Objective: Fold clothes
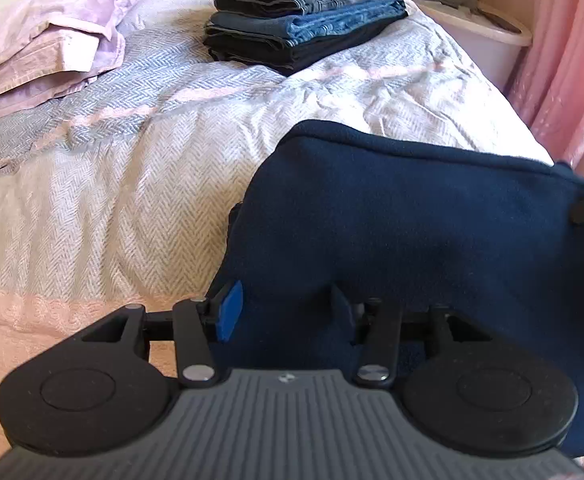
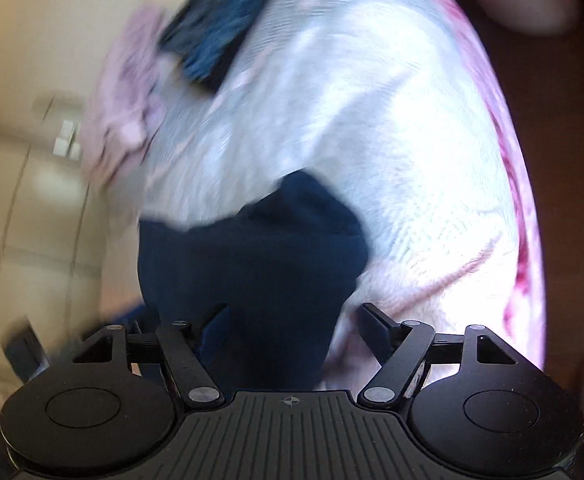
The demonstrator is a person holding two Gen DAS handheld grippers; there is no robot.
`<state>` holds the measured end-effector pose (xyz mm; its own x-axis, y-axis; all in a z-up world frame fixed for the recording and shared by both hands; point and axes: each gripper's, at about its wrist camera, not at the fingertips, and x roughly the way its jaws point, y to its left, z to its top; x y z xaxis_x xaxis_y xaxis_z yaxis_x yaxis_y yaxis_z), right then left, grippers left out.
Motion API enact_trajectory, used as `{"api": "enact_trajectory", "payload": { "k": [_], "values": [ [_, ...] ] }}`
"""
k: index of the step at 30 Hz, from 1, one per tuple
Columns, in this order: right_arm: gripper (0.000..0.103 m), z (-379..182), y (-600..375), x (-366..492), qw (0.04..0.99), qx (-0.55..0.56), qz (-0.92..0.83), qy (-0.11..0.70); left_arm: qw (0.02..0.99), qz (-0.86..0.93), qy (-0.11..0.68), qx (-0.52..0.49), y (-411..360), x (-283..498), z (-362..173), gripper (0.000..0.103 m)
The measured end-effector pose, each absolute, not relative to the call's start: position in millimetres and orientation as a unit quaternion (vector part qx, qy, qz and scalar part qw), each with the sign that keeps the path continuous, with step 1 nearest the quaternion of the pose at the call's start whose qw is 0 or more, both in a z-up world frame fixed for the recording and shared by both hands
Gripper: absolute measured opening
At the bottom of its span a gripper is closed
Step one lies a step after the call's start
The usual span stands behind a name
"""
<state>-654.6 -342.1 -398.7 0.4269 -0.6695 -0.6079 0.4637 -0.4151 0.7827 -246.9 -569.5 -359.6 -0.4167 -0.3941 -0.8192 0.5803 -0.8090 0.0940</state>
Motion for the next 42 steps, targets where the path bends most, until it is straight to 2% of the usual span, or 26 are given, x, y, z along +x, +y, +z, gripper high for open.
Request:
{"api": "enact_trajectory", "payload": {
  "k": [1,2,3,8,11,13,15,16,22,25,30,35,36,37,38,39,42],
  "values": [
    [0.033,-398,-347,-662,0.526,0.662,-0.527,-0.087,0.294,-0.835,0.109,0.452,-569,-246,-355,0.045],
    [0.031,-398,-353,-670,0.517,0.67,-0.524,-0.094,0.297,-0.835,0.116,0.449,-568,-245,-351,0.044],
    [0.024,-395,-359,-678,0.513,0.676,-0.521,-0.095,0.299,-0.835,0.123,0.447,-567,-244,-347,0.043],
    [0.021,-337,-428,-730,0.592,0.61,-0.527,-0.005,0.272,-0.843,0.132,0.445,-547,-252,-334,0.043],
    [0.021,-339,-476,-748,0.611,0.595,-0.519,0.051,0.278,-0.839,0.116,0.453,-543,-264,-346,0.045],
    [0.026,-348,-484,-748,0.609,0.594,-0.519,0.083,0.28,-0.839,0.125,0.45,-548,-266,-351,0.048],
    [0.049,-349,-479,-747,0.605,0.582,-0.533,0.103,0.277,-0.838,0.132,0.451,-555,-268,-354,0.05],
    [0.056,-344,-470,-745,0.607,0.564,-0.549,0.11,0.275,-0.838,0.135,0.452,-557,-267,-353,0.05],
    [0.057,-308,-400,-699,0.626,0.471,-0.599,0.168,0.28,-0.846,0.136,0.434,-554,-241,-332,0.046],
    [0.057,-297,-369,-643,0.67,0.402,-0.579,0.233,0.287,-0.853,0.08,0.428,-536,-221,-319,0.047],
    [0.059,-312,-335,-547,0.727,0.267,-0.515,0.367,0.225,-0.852,-0.104,0.461,-480,-218,-328,0.05],
    [0.059,-337,-341,-502,0.734,0.199,-0.495,0.421,0.161,-0.826,-0.267,0.47,-441,-228,-356,0.049],
    [0.057,-342,-345,-498,0.732,0.19,-0.495,0.429,0.155,-0.819,-0.286,0.473,-440,-232,-363,0.043],
    [0.053,-348,-349,-494,0.73,0.18,-0.494,0.437,0.154,-0.812,-0.299,0.476,-441,-234,-370,0.023],
    [0.03,-353,-353,-490,0.728,0.171,-0.493,0.445,0.156,-0.804,-0.312,0.481,-443,-239,-374,0.018],
    [0.018,-359,-357,-486,0.725,0.162,-0.492,0.454,0.156,-0.803,-0.319,0.479,-446,-241,-373,0.017],
    [0.017,-354,-363,-499,0.717,0.16,-0.518,0.437,0.158,-0.804,-0.336,0.464,-450,-247,-367,0.018]
  ]
}}
